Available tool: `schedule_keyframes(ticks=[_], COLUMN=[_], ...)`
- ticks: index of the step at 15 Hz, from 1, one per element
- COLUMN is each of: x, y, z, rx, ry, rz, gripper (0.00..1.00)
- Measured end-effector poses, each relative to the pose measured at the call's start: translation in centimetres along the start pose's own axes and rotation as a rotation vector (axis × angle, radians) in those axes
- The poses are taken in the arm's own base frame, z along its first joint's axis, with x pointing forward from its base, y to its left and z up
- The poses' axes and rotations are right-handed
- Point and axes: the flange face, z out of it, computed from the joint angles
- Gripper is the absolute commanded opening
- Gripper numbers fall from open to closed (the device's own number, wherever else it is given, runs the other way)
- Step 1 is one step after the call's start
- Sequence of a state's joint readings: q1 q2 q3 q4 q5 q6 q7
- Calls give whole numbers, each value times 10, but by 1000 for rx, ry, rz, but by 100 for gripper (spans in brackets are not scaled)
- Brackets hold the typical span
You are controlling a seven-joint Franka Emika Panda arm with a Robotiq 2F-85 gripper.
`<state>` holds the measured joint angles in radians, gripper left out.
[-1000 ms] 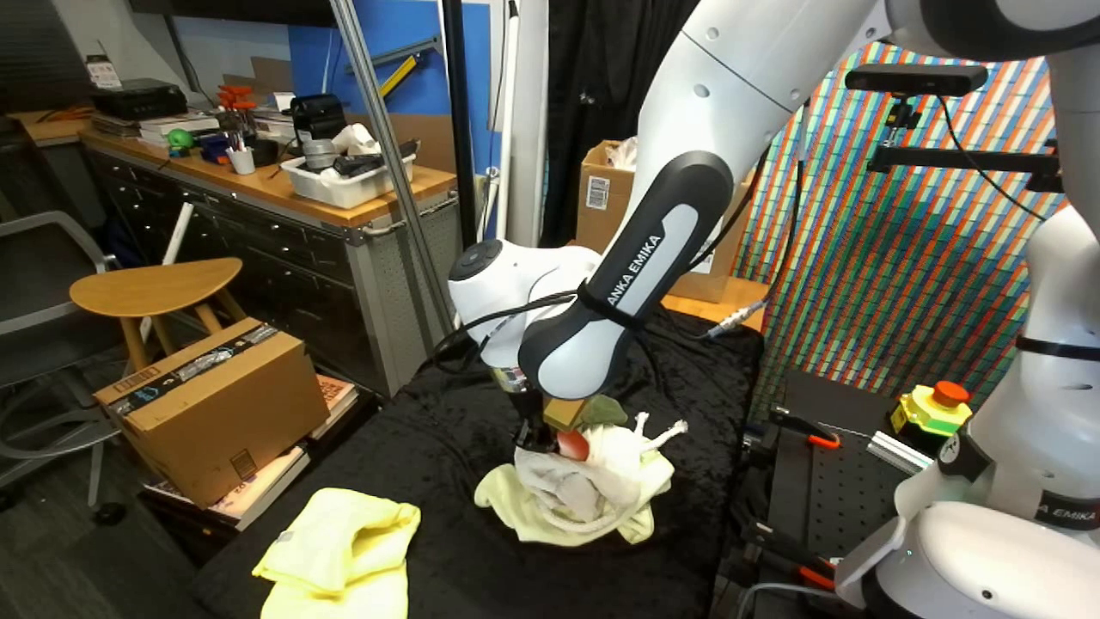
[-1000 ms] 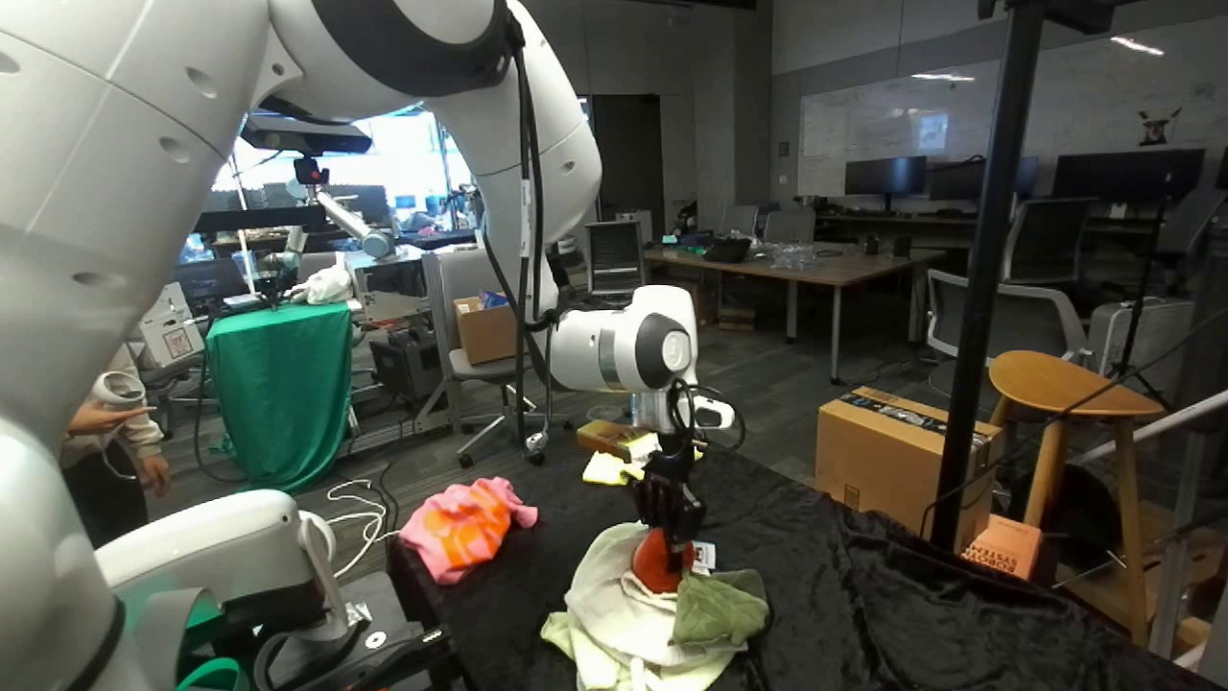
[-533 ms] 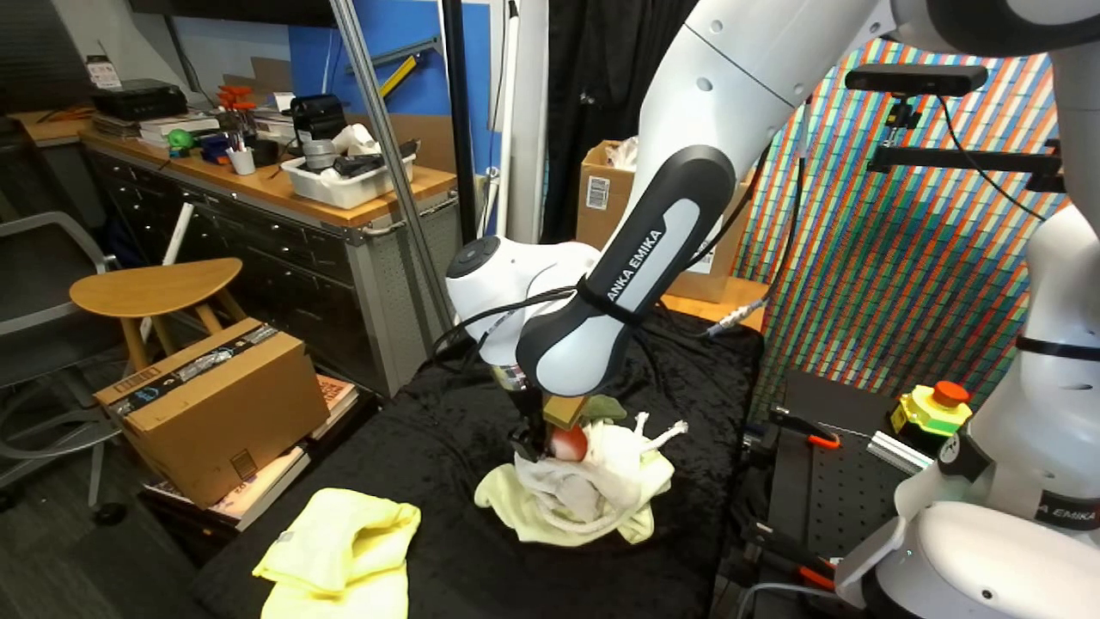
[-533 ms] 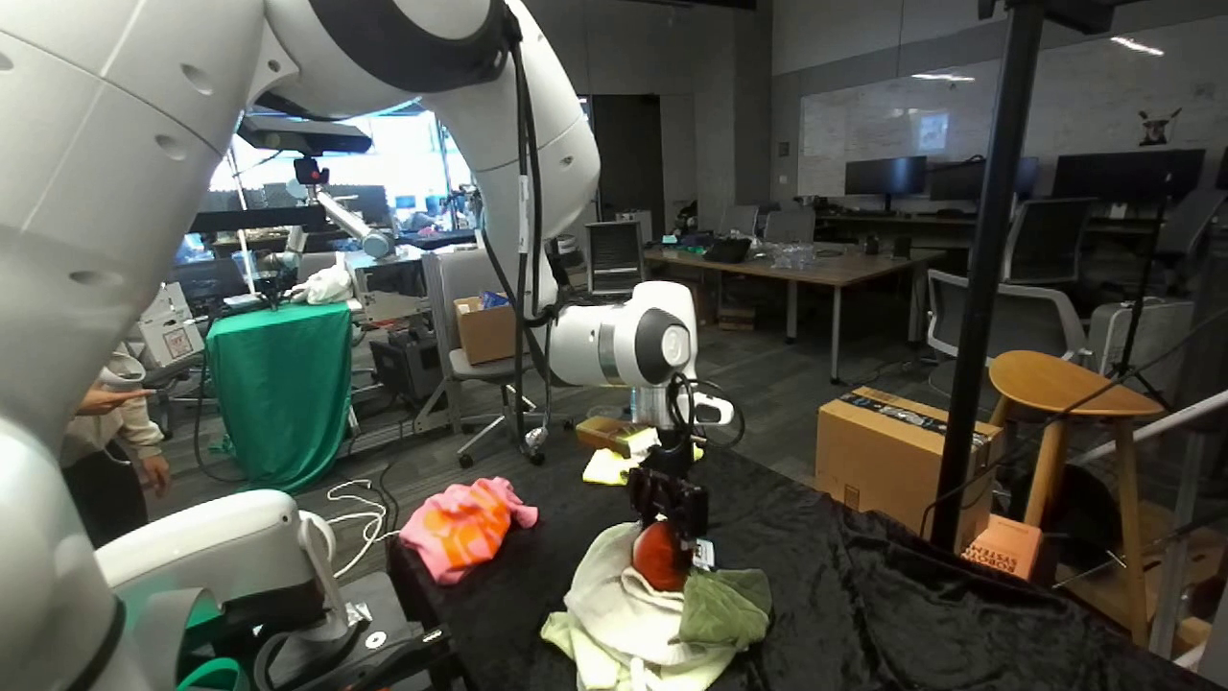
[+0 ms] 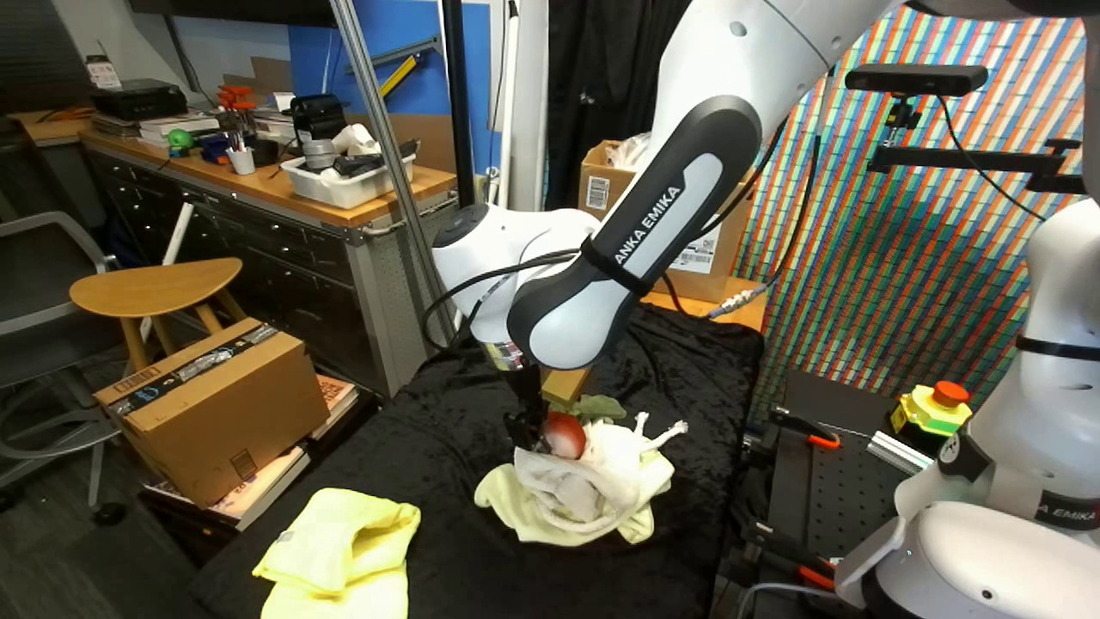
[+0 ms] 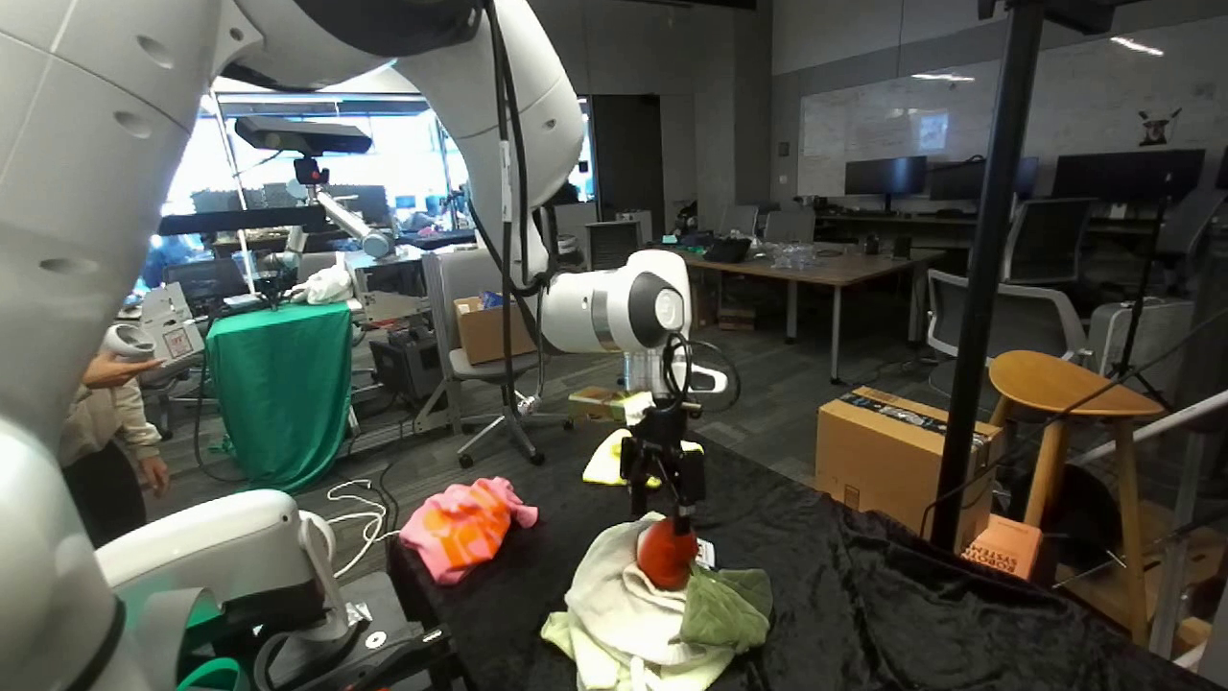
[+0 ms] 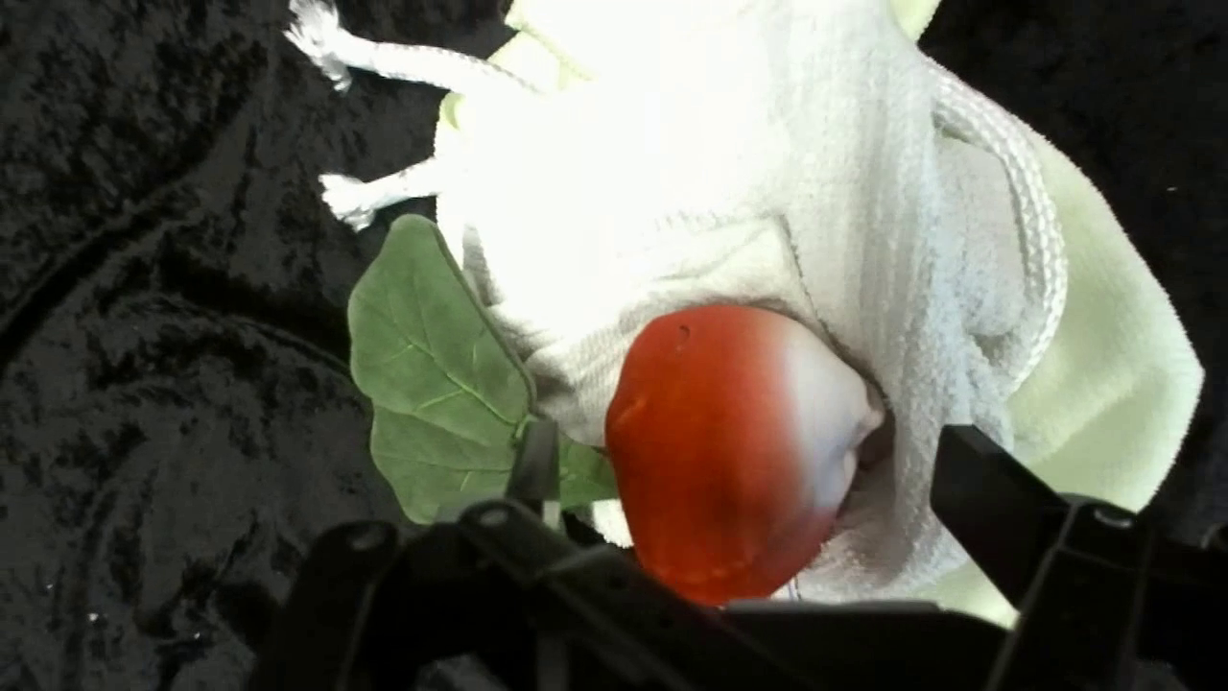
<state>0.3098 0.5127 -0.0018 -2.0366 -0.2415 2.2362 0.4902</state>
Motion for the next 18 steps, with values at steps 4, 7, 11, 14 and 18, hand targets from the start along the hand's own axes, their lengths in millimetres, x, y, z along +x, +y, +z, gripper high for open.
schedule_keyframes(ticks=[4,7,11,14,18], x=[-7,-10,-10,-10,0], y=[-9,-23,-50,-73,-106], z=[-32,-54,-83,-104,-114], rx=[7,12,-10,-36,-30], ry=[33,67,91,127,182], rz=[-48,-98,-179,-236,-278], gripper=[100,100,100,100,100])
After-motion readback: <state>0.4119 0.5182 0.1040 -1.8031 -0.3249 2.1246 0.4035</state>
